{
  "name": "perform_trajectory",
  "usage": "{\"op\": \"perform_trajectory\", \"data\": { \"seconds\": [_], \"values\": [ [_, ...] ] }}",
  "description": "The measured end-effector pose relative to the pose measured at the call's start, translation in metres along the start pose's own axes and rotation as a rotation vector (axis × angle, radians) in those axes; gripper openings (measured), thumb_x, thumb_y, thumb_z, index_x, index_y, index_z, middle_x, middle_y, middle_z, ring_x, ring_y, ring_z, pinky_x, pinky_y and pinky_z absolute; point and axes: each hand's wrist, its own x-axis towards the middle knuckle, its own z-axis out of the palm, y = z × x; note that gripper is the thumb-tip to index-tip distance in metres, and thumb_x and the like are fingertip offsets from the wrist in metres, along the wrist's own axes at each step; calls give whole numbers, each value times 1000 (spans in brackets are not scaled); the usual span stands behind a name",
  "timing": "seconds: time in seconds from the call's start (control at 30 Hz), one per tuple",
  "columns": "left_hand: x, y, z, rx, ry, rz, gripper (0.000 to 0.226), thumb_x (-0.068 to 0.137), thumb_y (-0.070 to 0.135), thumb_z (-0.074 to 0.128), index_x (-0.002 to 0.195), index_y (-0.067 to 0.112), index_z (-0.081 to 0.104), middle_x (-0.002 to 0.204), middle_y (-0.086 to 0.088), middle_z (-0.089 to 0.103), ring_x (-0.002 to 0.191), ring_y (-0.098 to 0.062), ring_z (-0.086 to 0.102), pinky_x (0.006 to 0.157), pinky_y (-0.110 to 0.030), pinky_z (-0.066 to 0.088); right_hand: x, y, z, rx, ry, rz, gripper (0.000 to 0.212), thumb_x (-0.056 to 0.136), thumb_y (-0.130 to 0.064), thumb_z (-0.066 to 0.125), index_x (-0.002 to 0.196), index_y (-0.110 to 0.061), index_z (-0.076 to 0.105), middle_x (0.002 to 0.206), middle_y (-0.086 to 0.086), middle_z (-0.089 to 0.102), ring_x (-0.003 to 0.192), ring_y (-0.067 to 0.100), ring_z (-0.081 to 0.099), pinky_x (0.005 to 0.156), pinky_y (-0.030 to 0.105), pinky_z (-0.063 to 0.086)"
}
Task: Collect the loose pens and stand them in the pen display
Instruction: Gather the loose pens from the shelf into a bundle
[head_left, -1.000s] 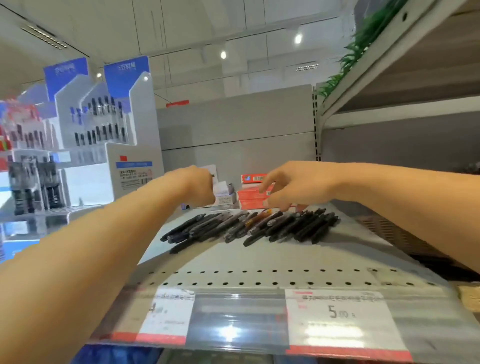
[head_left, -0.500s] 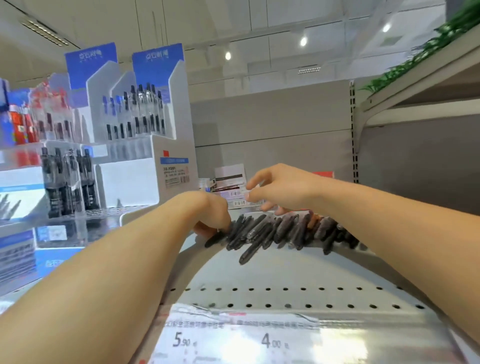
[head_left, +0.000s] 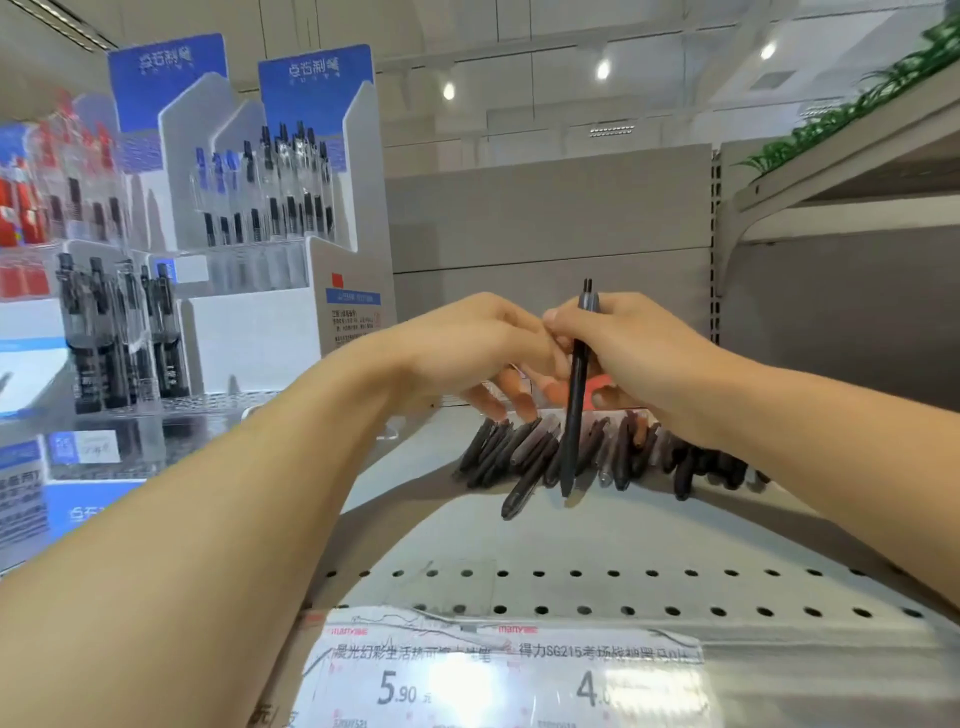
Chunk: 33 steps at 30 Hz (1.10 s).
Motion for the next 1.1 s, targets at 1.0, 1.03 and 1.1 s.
{"op": "perform_trajectory", "data": {
  "seconds": [1.0,1.03,1.1],
  "values": [
    [0,11,24,48,92,26,17,94,11,62,110,9,67,96,-8,74,69,-16,73,63,-23,59,-12,-5,-19,-33,35,-55,18,103,-36,54,90,-23,57,88,15,70,70,22,65,53,31,51],
    [-1,11,23,49,79,36,16,94,10,62,109,11,68,96,-7,75,69,-16,73,63,-23,58,-12,-5,-18,-49,25,-61,17,103,-39,55,92,-25,58,88,14,72,69,21,66,52,29,52],
    [-1,11,21,69,44,67,13,94,11,62,103,15,69,92,0,76,72,-16,73,65,-23,58,-13,-7,-18,-93,-6,-88,17,101,-43,58,94,-27,61,78,4,74,65,15,69,54,26,53]
  ]
}}
